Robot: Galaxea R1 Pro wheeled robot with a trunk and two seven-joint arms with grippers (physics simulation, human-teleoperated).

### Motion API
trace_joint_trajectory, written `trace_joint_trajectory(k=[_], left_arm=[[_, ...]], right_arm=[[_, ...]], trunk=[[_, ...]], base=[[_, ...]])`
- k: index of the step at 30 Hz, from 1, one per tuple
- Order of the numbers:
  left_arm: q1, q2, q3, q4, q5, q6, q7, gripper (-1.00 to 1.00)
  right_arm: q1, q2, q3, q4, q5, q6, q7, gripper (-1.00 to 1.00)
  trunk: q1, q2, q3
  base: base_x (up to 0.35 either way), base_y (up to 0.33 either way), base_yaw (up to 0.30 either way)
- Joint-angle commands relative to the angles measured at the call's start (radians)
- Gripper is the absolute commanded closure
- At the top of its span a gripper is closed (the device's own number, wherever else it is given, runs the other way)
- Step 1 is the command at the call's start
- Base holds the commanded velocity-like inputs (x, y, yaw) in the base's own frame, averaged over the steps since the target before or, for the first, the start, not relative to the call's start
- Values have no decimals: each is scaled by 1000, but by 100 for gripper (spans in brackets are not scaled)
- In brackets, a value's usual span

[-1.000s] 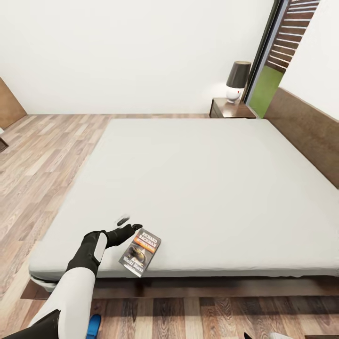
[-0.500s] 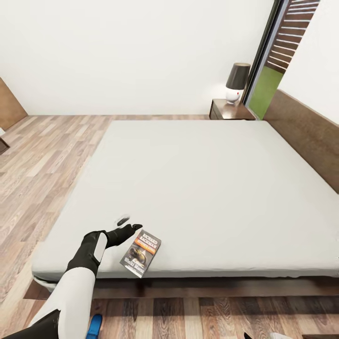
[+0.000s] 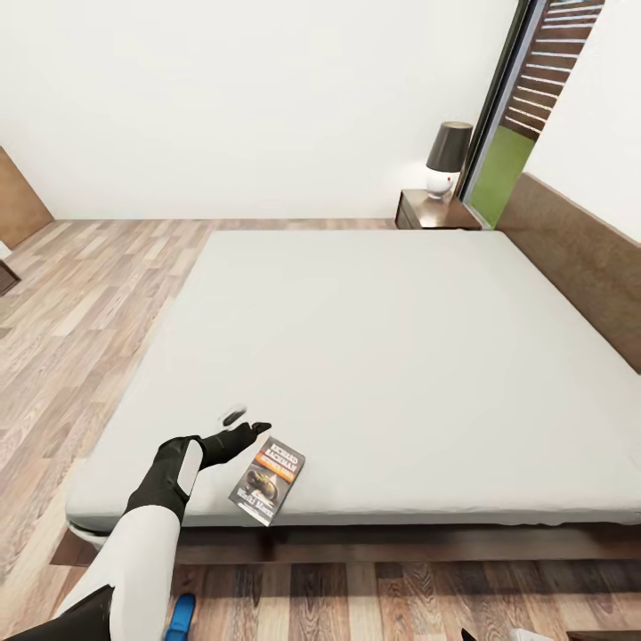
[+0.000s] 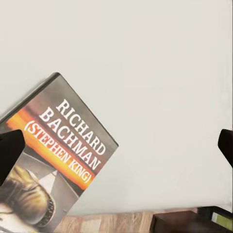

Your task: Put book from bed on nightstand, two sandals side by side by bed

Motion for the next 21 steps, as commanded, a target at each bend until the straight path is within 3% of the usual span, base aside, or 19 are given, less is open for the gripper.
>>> trace_joint_trajectory(k=[1,6,12,16,21], left_arm=[[-1,-1,7,-1,-2,8,-19,-100],[-1,-2,6,-1,-2,12,-87,-100],[-1,-12,-7,24,-3,16,-228,-100],[-1,-20,-54,72,-5,17,-270,-100],[-1,-47,-151,169,-7,10,-278,-100]], right_arm=[[-1,0,8,1,-10,-3,5,-100],[-1,-1,8,1,-10,-2,5,-100],[-1,0,8,1,-11,-2,5,-100],[-1,-1,8,1,-12,-2,5,-100],[-1,-1,8,1,-12,-2,4,-100]], trunk=[[-4,7,2],[-23,42,18],[-46,84,37],[-61,112,49],[-81,147,65]], base=[[0,0,0],[0,0,0],[0,0,0],[0,0,0],[0,0,0]])
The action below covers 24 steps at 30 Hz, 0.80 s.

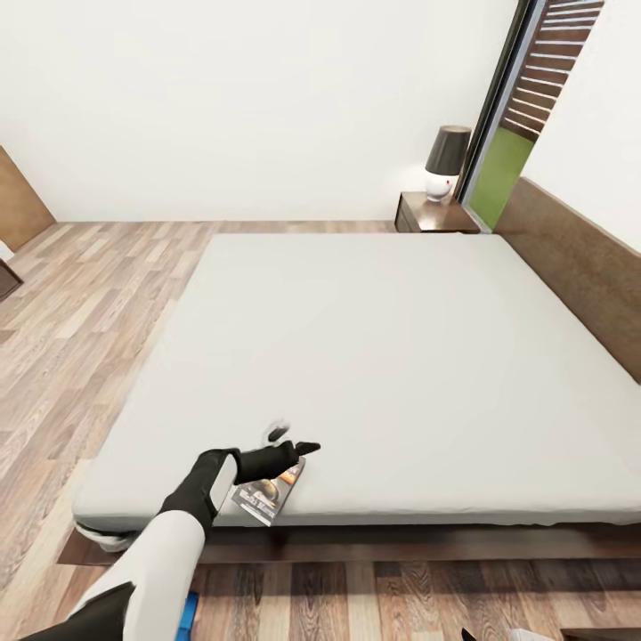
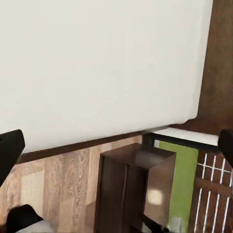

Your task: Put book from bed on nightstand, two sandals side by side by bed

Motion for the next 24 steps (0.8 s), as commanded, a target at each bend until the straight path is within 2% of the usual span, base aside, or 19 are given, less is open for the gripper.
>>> trace_joint_trajectory(k=[1,3,8,9,11,12,14,16,17,19,21,24], left_arm=[[-1,-1,-8,17,-2,7,-5,-100],[-1,-1,-32,34,-3,11,-9,-100],[2,-1,-41,43,-4,30,-11,-100],[6,9,-41,43,-5,33,-12,-100],[11,45,-41,48,-5,36,-23,-100],[14,62,-42,55,-6,36,-43,-100],[32,93,-46,85,-12,34,-121,-100],[63,121,-70,115,-37,25,-208,-100],[83,135,-99,128,-72,9,-249,-100],[105,145,-122,137,-117,-23,-276,-100],[139,152,-134,142,-145,-60,-299,-100],[180,155,-139,143,-161,-104,-323,-100]], right_arm=[[-1,0,7,1,-10,-3,4,-100],[-1,0,7,1,-10,-4,4,-100],[-1,0,8,1,-10,-4,4,-100],[-1,0,8,1,-10,-4,4,-100],[-1,0,8,1,-10,-4,4,-100],[-1,0,8,1,-10,-4,3,-100],[-1,0,8,1,-10,-4,4,-100],[-1,0,8,1,-11,-4,5,-100],[-1,0,7,1,-11,-4,4,-100],[-1,0,8,1,-10,-4,4,-100],[-1,0,7,1,-10,-4,3,-100],[-1,0,8,1,-10,-4,3,-100]], trunk=[[-4,7,2],[-12,21,9],[-31,56,24],[-35,63,28],[-42,77,34],[-46,84,37],[-54,98,43],[-61,112,49],[-65,119,53],[-73,133,59],[-81,147,65],[-92,168,75]], base=[[0,0,0],[0,0,0],[0,0,0],[0,0,0],[0,0,0],[0,0,0],[0,0,0],[0,0,0],[0,0,0],[0,0,0],[0,0,0],[0,0,0]])
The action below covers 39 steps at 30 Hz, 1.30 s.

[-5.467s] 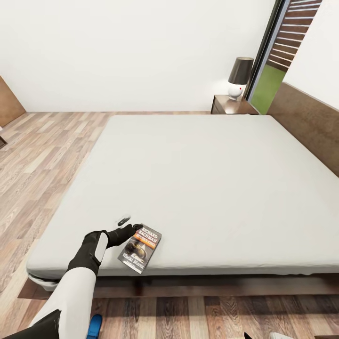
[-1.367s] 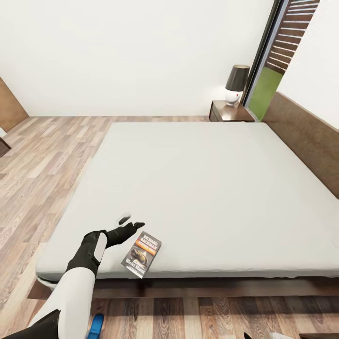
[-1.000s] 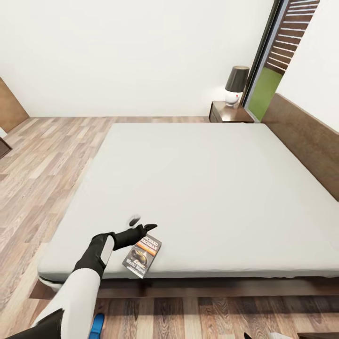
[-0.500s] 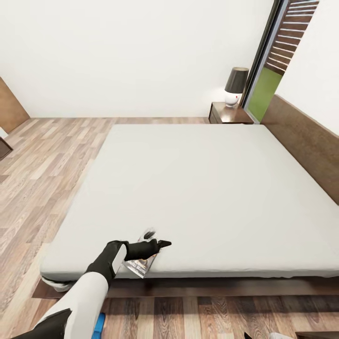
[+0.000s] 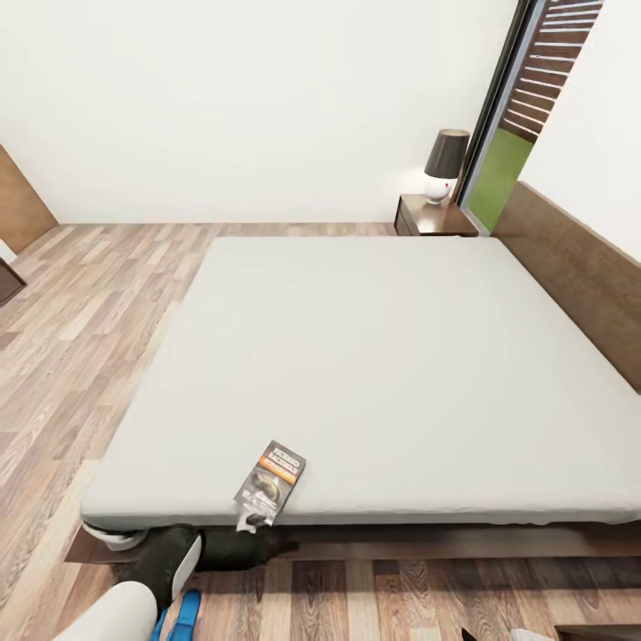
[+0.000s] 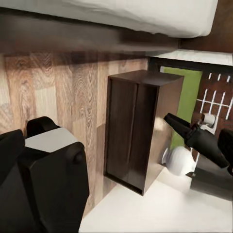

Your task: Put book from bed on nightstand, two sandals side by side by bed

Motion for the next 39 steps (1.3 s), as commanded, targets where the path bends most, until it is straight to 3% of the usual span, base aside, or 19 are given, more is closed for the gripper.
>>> trace_joint_trajectory(k=[1,3,8,11,12,14,15,17,19,20,21,22,25,27,30,33,39], left_arm=[[15,4,8,-1,-21,-12,-14,-100],[25,20,8,0,-34,-27,-17,-100],[45,105,8,39,-46,-96,-20,-100],[49,156,22,86,-34,-202,-14,-100],[49,176,45,117,-18,-265,-6,-100],[50,189,74,153,1,-321,10,-100],[50,205,104,200,15,-374,58,-100],[50,223,115,237,21,-407,112,-100],[50,256,123,287,41,-462,193,-100],[50,272,125,297,56,-479,216,-100],[50,303,126,310,96,-498,243,-100],[50,313,126,313,113,-504,250,-100],[51,320,123,341,133,-534,266,-100],[56,305,121,354,136,-590,288,-100],[64,280,119,360,138,-644,371,-100],[66,266,118,362,138,-660,441,-100],[67,259,119,363,139,-665,461,-100]], right_arm=[[-1,0,8,1,-10,-3,5,-100],[-1,0,7,1,-10,-3,5,-100],[-1,0,8,1,-10,-3,4,-100],[-1,0,8,1,-10,-3,4,-100],[-1,0,7,1,-10,-3,4,-100],[0,0,8,1,-11,-3,6,-100],[0,0,7,1,-11,-3,6,-100],[-1,0,7,1,-11,-3,6,-100],[-1,0,7,1,-10,-3,5,-100],[-1,0,7,1,-10,-3,5,-100],[0,0,8,1,-11,-3,6,-100],[0,0,7,1,-11,-3,6,-100],[-1,0,7,1,-12,-2,7,-100],[-1,0,7,1,-11,-2,7,-100],[0,0,7,1,-12,-2,7,-100],[-1,-2,7,1,-12,-2,7,-100],[-1,-4,7,1,-11,-2,7,-100]], trunk=[[-4,7,2],[-11,21,9],[-31,56,24],[-42,77,34],[-46,84,37],[-54,98,43],[-57,105,46],[-65,119,53],[-73,133,59],[-77,140,62],[-80,147,65],[-84,154,68],[-96,175,78],[-103,189,84],[-115,210,93],[-126,231,103],[-149,273,122]], base=[[0,0,0],[0,0,0],[0,0,0],[0,0,0],[0,0,0],[0,0,0],[0,0,0],[0,0,0],[0,0,0],[0,0,0],[0,0,0],[0,0,0],[0,0,0],[0,0,0],[0,0,0],[0,0,0],[0,0,0]])
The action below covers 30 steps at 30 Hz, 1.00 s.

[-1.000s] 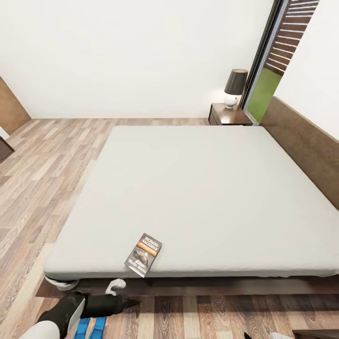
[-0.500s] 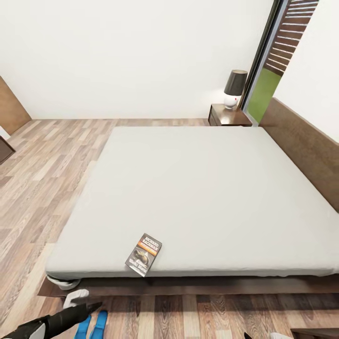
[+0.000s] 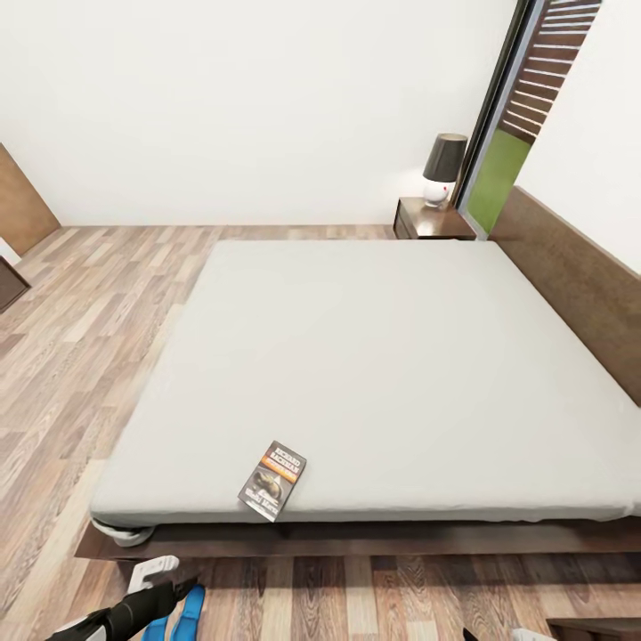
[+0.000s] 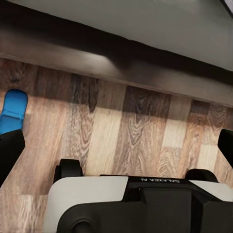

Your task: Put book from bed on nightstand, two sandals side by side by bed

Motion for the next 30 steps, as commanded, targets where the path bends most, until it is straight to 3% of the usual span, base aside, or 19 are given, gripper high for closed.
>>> trace_joint_trajectory(k=[1,5,25,30], left_arm=[[-1,1,2,2,-3,-5,-2,-100],[-1,0,3,2,-3,-5,0,-100],[-1,-2,1,3,-2,-3,0,-100],[-1,-7,1,3,-2,-3,0,-100]], right_arm=[[-1,1,7,1,-10,-4,4,-100],[-1,2,7,2,-11,-2,5,-100],[-1,4,8,2,-10,-4,5,-100],[-1,4,8,2,-10,-2,4,-100]], trunk=[[-4,6,2],[-19,34,15],[-19,34,15],[-19,34,15]], base=[[0,0,0],[0,0,0],[0,0,0],[0,0,163]])
